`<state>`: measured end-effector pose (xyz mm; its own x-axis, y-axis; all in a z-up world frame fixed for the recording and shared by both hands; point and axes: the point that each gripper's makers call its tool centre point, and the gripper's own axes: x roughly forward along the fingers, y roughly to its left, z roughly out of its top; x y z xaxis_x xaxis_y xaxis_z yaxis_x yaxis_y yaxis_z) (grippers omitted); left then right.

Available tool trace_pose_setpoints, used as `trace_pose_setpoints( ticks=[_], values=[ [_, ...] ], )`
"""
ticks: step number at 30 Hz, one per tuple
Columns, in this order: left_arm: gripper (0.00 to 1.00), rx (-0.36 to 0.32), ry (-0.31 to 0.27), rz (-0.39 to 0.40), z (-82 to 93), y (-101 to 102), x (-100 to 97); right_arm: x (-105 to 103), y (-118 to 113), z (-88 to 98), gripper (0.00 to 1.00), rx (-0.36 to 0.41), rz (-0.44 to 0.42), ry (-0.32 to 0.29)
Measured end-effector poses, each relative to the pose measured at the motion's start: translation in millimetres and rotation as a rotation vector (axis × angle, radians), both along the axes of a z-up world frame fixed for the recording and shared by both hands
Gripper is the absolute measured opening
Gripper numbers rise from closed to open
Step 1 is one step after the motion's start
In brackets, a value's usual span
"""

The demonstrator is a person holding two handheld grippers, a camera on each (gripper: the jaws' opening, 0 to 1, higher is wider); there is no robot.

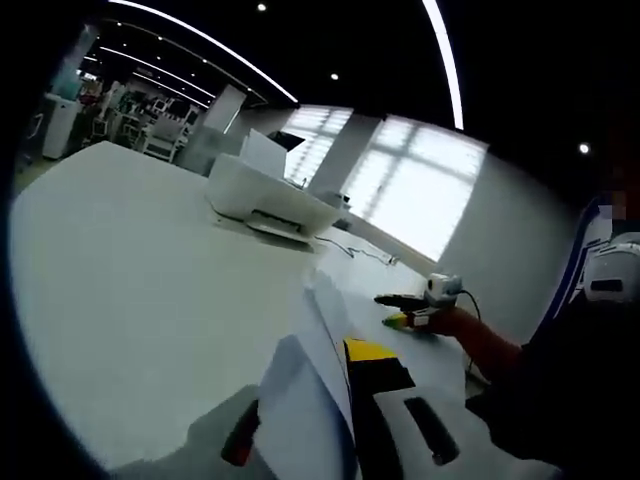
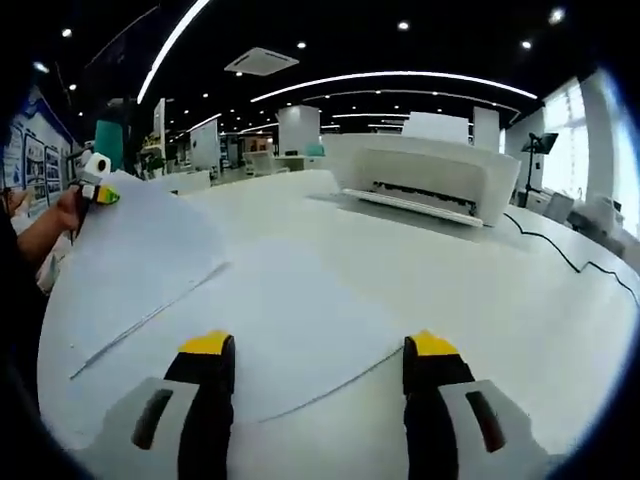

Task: Organize the stack of printing papers by aligning and flattening the scattered papers on the table

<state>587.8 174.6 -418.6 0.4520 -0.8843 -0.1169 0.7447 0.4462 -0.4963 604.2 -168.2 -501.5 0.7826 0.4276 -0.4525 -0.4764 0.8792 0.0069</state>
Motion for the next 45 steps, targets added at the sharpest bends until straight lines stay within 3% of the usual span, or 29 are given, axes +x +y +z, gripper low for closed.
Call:
trace_pose_setpoints(
  ticks=[2,11,17,20,23,27,32,42,43,45],
  values=[
    [0.07,0.002,-0.002,-0.001,0.5,0.5,-0.2,3.1,-5.1,-1.0,0.74,-0.001,-0.012,0.004],
    [0.07,0.01,0.006,-0.004,-2.0,2.5,-1.7,10.7,-1.2,0.8,0.76,0.002,0.051,-0.004],
    [0.07,0.013,0.008,-0.014,-1.8,0.5,-2.9,9.6,5.0,2.2,0.69,0.019,0.085,-0.019],
    [0.07,0.015,0.011,-0.017,-2.5,-0.3,-2.8,10.3,5.9,1.9,0.61,0.023,0.089,-0.027],
    [0.07,0.014,0.01,-0.02,-2.2,-1.9,-2.9,8.2,6.6,3.4,0.43,0.041,0.093,-0.032],
    [0.07,0.013,0.01,-0.026,-2.7,-4.5,-4.2,3.1,10.0,5.7,0.31,0.068,0.111,-0.032],
    [0.07,0.014,0.012,-0.028,-3.1,-4.9,-5.8,-8.0,17.6,5.4,0.15,0.169,0.127,0.039],
    [0.07,0.014,0.018,-0.023,-5.5,-3.5,-6.3,-16.7,23.6,4.7,0.01,0.174,0.138,0.079],
    [0.07,0.014,0.018,-0.023,-5.6,-3.7,-6.4,-17.7,25.6,7.2,0.0,0.162,0.154,0.058],
    [0.07,0.015,0.019,-0.023,-6.0,-4.0,-6.2,-20.6,38.6,26.7,0.0,0.244,0.199,-0.008]
  ],
)
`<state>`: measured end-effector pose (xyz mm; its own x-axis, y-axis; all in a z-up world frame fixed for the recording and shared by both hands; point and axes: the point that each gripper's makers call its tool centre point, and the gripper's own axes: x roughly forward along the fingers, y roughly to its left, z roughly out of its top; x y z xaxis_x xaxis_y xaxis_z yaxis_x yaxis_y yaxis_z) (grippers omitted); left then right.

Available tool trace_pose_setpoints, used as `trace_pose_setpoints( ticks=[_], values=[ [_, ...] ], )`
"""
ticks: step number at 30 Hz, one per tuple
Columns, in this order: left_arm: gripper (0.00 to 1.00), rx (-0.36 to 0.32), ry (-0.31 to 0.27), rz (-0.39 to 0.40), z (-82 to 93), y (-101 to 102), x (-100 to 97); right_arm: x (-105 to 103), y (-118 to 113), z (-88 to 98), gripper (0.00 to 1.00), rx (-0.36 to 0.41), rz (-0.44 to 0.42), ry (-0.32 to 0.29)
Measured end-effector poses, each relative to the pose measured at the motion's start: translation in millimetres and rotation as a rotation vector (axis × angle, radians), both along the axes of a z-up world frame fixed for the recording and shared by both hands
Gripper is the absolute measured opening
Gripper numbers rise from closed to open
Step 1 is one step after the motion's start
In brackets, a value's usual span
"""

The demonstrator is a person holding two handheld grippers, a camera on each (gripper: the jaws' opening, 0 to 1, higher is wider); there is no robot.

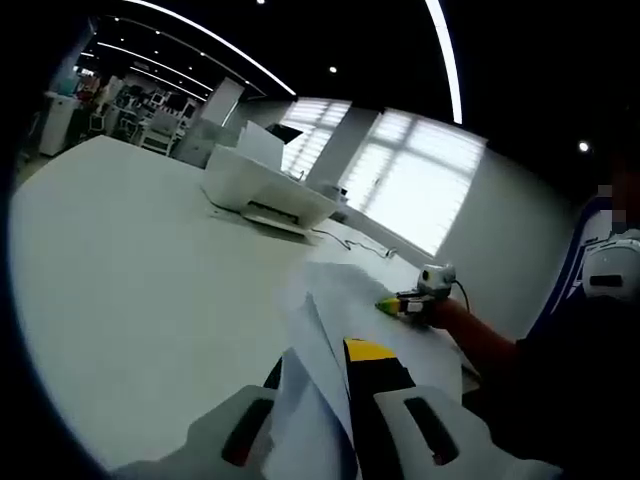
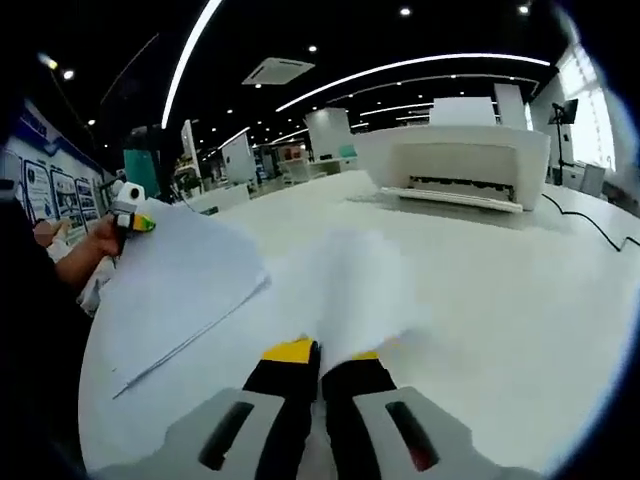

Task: Organize the stack of printing papers by aligning and flattening the scattered papers on the table

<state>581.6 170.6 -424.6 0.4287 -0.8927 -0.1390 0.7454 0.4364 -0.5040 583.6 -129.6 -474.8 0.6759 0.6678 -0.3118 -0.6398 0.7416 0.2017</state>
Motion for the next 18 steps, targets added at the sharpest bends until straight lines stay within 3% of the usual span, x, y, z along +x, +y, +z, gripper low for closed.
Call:
trace_pose_setpoints(
  ticks=[3,4,6,14,18],
  values=[
    [0.07,0.001,0.002,-0.001,-0.4,-0.5,0.2,-1.5,9.7,25.3,0.0,0.113,0.014,-0.07],
    [0.07,0.002,0.001,-0.002,-0.2,-0.9,0.0,-0.7,10.1,30.2,0.0,0.097,0.026,-0.11],
    [0.07,0.002,0.002,-0.003,0.0,-0.9,0.0,-0.2,9.3,30.0,0.0,0.067,0.028,-0.12],
    [0.07,-0.002,0.011,-0.001,-2.7,-0.1,-0.4,1.7,-6.0,34.5,0.0,0.081,0.028,-0.127],
    [0.07,-0.004,0.012,-0.008,-3.0,-1.8,-1.5,-1.0,-20.9,49.5,0.0,0.078,-0.005,-0.171]
  ],
)
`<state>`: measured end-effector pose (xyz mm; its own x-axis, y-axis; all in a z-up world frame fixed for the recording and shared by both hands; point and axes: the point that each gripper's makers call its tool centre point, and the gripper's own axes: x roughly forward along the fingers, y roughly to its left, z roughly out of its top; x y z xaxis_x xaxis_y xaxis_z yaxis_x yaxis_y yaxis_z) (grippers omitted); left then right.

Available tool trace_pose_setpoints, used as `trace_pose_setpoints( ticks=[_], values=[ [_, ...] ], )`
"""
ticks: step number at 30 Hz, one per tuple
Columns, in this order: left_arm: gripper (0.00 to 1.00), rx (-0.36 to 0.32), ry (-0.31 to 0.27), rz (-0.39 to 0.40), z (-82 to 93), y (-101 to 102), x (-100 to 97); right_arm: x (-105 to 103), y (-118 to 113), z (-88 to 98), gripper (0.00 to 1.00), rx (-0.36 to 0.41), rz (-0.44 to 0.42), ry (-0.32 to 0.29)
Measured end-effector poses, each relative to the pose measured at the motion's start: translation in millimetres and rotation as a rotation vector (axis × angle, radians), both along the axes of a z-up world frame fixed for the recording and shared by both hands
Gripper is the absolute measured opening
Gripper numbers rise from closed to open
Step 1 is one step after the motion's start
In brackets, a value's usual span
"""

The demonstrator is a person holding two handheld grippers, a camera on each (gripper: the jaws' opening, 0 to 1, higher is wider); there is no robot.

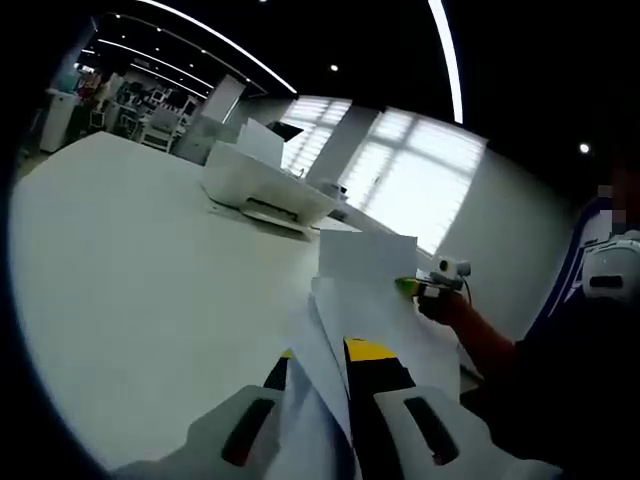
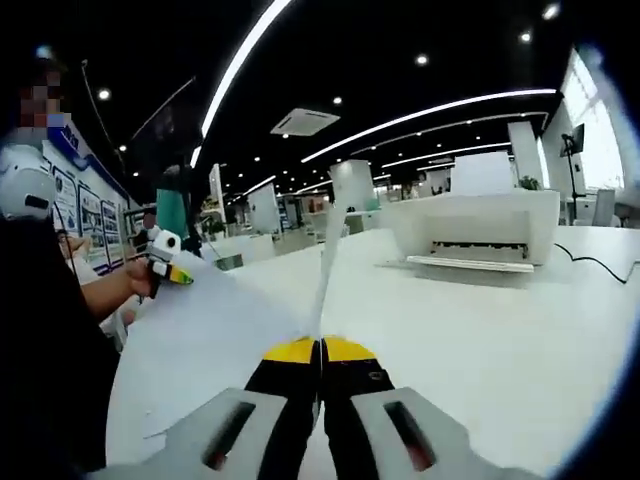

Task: Organize the stack of printing papers by aligning and flattening the scattered papers on the table

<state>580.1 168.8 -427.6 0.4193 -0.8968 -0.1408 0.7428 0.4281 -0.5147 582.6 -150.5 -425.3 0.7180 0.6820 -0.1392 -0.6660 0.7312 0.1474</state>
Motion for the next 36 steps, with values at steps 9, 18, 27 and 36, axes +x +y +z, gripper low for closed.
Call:
trace_pose_setpoints(
  ticks=[9,18,27,36],
  values=[
    [0.07,0.003,-0.003,-0.013,0.3,-5.3,-1.9,-13.5,-20.9,46.0,0.0,-0.061,-0.016,-0.124],
    [0.07,0.011,-0.017,-0.027,1.7,-8.4,-4.1,-28.9,-25.2,88.9,0.0,-0.154,0.038,-0.216],
    [0.07,0.023,-0.031,-0.038,3.2,-12.7,-3.3,-46.9,-16.3,124.0,0.0,-0.246,0.148,-0.281],
    [0.07,0.033,-0.036,-0.052,3.8,-19.0,-3.1,-62.3,10.7,139.3,0.0,-0.306,0.297,-0.314]
  ],
)
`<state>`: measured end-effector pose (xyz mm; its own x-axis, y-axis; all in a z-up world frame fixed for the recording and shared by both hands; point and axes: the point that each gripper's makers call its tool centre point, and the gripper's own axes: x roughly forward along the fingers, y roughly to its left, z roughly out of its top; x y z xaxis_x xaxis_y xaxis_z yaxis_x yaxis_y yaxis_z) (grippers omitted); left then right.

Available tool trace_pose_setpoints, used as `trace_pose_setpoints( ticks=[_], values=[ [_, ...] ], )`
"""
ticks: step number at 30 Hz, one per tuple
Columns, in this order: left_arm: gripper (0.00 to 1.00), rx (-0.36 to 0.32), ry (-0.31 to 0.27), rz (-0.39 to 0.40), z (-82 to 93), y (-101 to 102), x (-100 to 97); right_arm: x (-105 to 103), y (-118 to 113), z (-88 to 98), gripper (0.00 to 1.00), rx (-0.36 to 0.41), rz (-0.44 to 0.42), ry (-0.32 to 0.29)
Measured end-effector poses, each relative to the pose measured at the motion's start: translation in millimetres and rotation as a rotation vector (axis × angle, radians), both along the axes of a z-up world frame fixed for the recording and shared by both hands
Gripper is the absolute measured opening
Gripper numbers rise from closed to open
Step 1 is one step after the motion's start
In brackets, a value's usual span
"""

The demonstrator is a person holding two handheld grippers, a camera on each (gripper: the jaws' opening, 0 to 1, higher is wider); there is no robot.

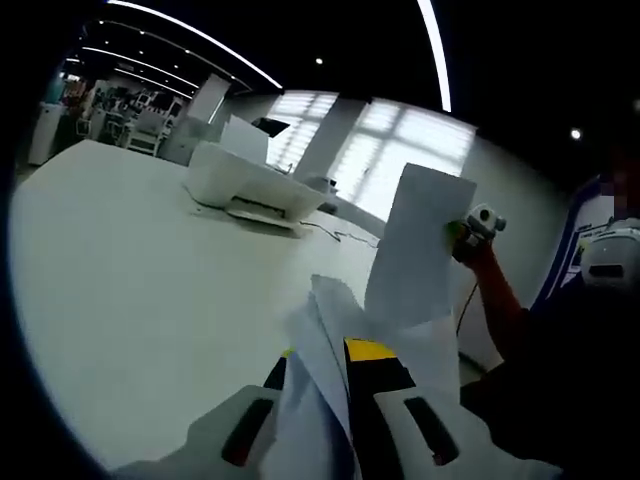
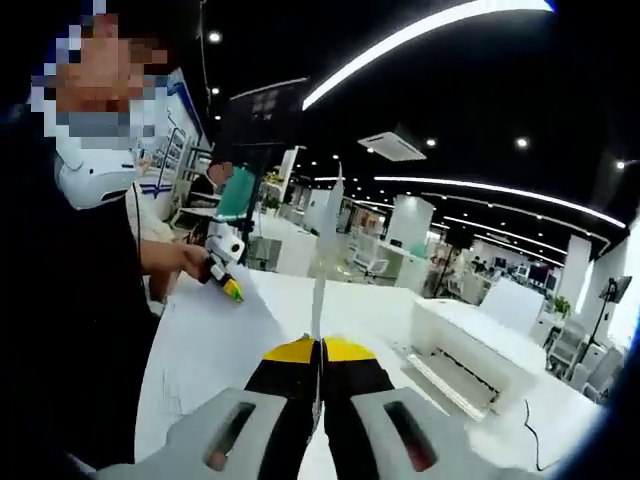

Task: Organize the stack of printing papers by aligning and flattening the scattered papers on the table

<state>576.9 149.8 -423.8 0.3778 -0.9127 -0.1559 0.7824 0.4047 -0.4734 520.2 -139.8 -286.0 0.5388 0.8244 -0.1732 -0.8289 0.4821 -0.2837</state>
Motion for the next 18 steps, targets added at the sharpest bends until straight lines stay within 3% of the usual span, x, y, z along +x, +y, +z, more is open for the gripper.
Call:
trace_pose_setpoints(
  ticks=[7,18],
  values=[
    [0.07,0.001,-0.001,-0.004,1.8,-2.2,-2.5,-6.2,18.4,-0.2,0.0,-0.078,0.1,0.025],
    [0.07,0.009,-0.003,-0.009,1.2,-7.2,-3.9,-25.8,61.9,15.5,0.0,-0.201,0.338,0.031]
  ],
)
